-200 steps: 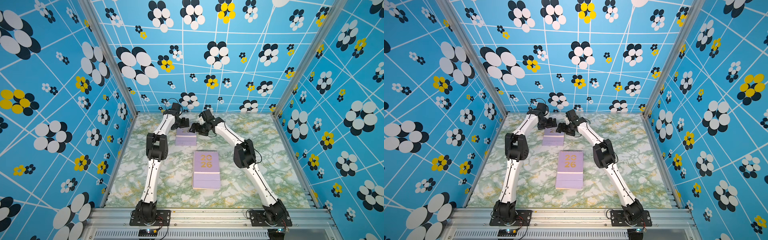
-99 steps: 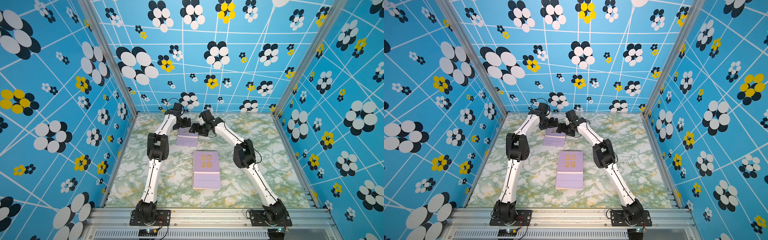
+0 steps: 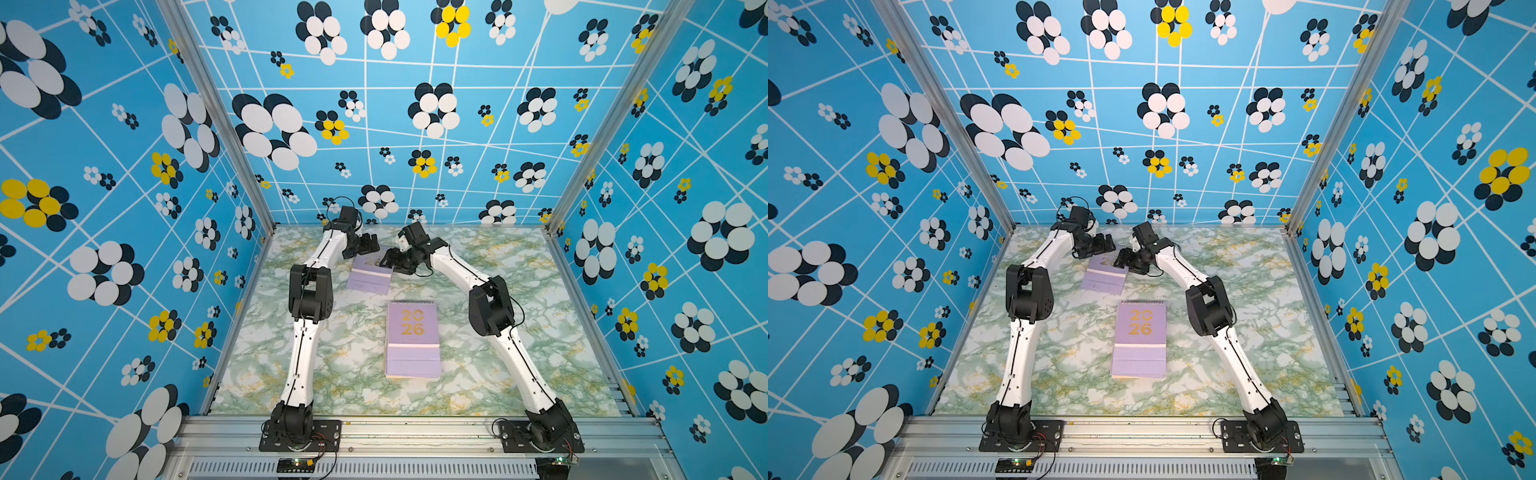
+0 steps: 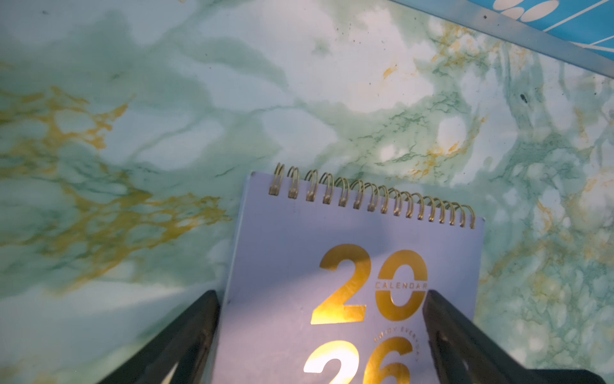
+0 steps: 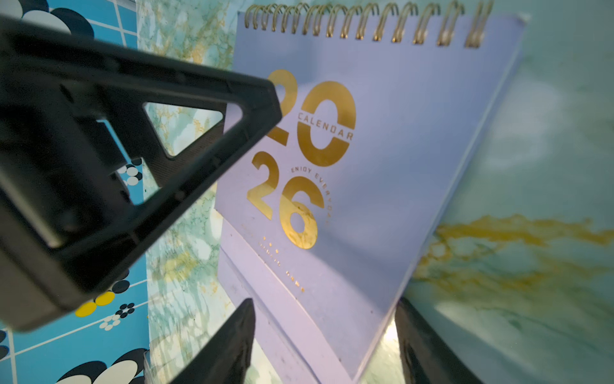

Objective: Stack the calendars
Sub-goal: Pick up the calendar at the center of the board.

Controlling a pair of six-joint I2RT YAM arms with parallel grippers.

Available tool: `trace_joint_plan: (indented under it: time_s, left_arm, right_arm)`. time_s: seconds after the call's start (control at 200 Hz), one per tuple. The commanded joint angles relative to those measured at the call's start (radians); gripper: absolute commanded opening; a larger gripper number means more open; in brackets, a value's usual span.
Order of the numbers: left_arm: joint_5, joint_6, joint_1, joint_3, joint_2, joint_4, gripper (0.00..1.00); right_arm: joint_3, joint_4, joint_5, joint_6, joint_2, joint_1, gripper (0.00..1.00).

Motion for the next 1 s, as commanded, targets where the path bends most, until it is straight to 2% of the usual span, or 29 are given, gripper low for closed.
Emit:
trace_joint_plan:
  time_s: [0.0,0.48,0.994]
  left_arm:
    - [0.067,-0.011,-0.004,-0.041,-0.028,-0.039,0.97]
    - [0.126,-0.014,0.02,-0.134,-0.086,0.034,0.97]
    - [0.244,-0.028,0.043,-0.291,-0.171,0.186,0.96]
  right_arm:
    - [-0.015,0.087,-0.054,0.004,-0.065,0.013,0.64]
    - [-0.142,0.218,-0.038,0.018,-0.155,0.013,0.59]
    - [-0.144,0.235,-0.043,0.038,-0.151,0.012,0.51]
